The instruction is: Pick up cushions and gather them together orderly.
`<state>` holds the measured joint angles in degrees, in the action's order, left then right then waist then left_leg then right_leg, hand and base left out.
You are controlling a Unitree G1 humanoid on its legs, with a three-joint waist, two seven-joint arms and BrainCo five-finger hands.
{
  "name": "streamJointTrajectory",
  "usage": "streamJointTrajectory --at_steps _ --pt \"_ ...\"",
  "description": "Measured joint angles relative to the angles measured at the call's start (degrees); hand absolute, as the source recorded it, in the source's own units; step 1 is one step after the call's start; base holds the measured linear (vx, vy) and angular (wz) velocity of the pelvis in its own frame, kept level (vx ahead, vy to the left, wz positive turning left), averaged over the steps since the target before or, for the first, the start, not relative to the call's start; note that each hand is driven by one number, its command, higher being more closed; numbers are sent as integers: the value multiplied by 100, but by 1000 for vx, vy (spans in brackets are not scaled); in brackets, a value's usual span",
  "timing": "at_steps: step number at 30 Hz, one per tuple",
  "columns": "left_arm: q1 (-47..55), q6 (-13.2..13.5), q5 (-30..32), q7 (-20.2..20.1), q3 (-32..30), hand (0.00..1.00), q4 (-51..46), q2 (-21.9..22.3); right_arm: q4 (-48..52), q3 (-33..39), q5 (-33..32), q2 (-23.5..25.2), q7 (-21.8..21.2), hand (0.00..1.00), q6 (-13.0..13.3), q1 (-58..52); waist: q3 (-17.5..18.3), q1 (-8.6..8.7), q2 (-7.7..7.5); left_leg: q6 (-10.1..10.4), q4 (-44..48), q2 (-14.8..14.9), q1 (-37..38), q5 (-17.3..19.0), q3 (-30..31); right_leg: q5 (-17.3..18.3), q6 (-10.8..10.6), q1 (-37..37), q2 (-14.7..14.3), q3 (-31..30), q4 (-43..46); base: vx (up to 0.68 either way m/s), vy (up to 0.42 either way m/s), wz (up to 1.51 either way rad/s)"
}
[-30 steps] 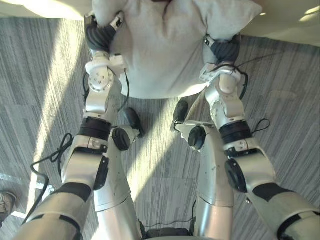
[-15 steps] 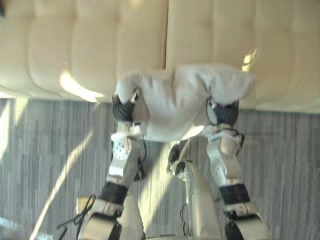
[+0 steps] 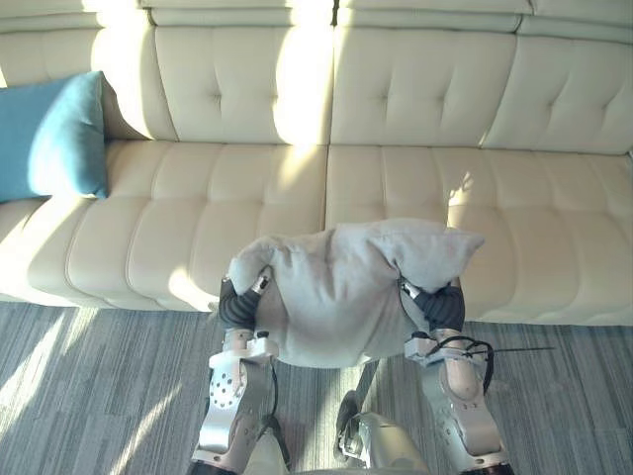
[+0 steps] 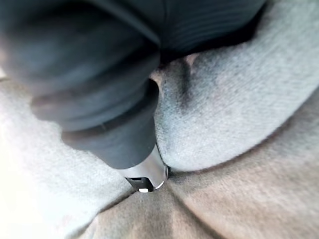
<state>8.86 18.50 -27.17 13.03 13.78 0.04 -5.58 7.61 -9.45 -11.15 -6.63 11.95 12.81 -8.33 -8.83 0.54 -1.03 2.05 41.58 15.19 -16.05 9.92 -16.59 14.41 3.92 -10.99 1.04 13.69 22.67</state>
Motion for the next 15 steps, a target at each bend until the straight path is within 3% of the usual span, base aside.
streamJointTrajectory --at_steps 1,3,4,6,7,8,9,10,12,14,15 --pt "20 -44 -1 -63 68 100 58 -18 2 27 -20 -83 -8 100 3 -38 26 2 13 -123 501 82 -213 -113 13 53 38 173 15 -65 -104 148 74 -21" --pt "76 -86 -5 -145 150 100 68 -37 3 67 -100 -86 -17 100 4 -75 80 9 9 28 579 26 -382 165 8 170 139 213 61 -170 -124 142 99 -18" --pt "131 -178 -6 -218 165 100 71 -35 1 105 -201 -95 -49 100 -7 -100 104 10 17 74 125 -149 -560 366 12 200 136 293 104 -233 -262 153 116 -10" --pt "177 -213 -6 -251 169 100 71 -39 -6 145 -271 -119 -117 100 -43 -110 153 2 -14 117 -567 -408 -691 359 53 185 108 382 177 -248 -445 207 156 -1" --pt "235 -265 -4 -326 171 100 67 -36 -53 197 -281 -179 -240 100 -50 -108 196 -9 -11 281 -1593 -696 -677 156 172 113 -39 551 219 -263 -731 227 162 -8" --pt "279 -273 -3 -344 177 100 67 -35 -119 212 -290 -234 -285 100 -48 -100 264 -21 35 302 -2146 -787 -613 -38 230 66 -142 605 213 -278 -881 301 193 -32" --pt "351 -293 -2 -365 185 100 72 -58 -282 238 -300 -289 -361 100 -52 -49 319 -99 85 247 -2807 -888 -440 -695 306 5 -346 751 186 -399 -1039 379 212 -51" --pt "454 -319 -3 -429 187 100 73 -140 -530 236 -299 -214 -458 100 -68 -41 474 -119 -40 -86 -3057 -1059 -245 -1098 175 7 -542 831 326 -562 -1113 419 203 -45" --pt "442 -326 -1 -447 194 100 66 -169 -648 244 -283 -180 -474 100 -117 -48 568 -85 -142 -311 -2881 -1178 -229 -901 -38 -34 -740 841 527 -652 -1045 424 170 -27" --pt "402 -322 -1 -449 189 100 65 -229 -659 245 -245 -206 -510 100 -181 14 566 -86 -165 -414 -2833 -1279 -8 -638 -200 27 -890 560 728 -760 -174 368 181 -36" --pt "377 -347 0 -452 169 100 66 -297 -753 244 -226 -195 -525 100 -187 107 561 -72 -162 -494 -2917 -1336 234 -587 -311 -34 -1127 162 912 -785 875 307 167 -37"
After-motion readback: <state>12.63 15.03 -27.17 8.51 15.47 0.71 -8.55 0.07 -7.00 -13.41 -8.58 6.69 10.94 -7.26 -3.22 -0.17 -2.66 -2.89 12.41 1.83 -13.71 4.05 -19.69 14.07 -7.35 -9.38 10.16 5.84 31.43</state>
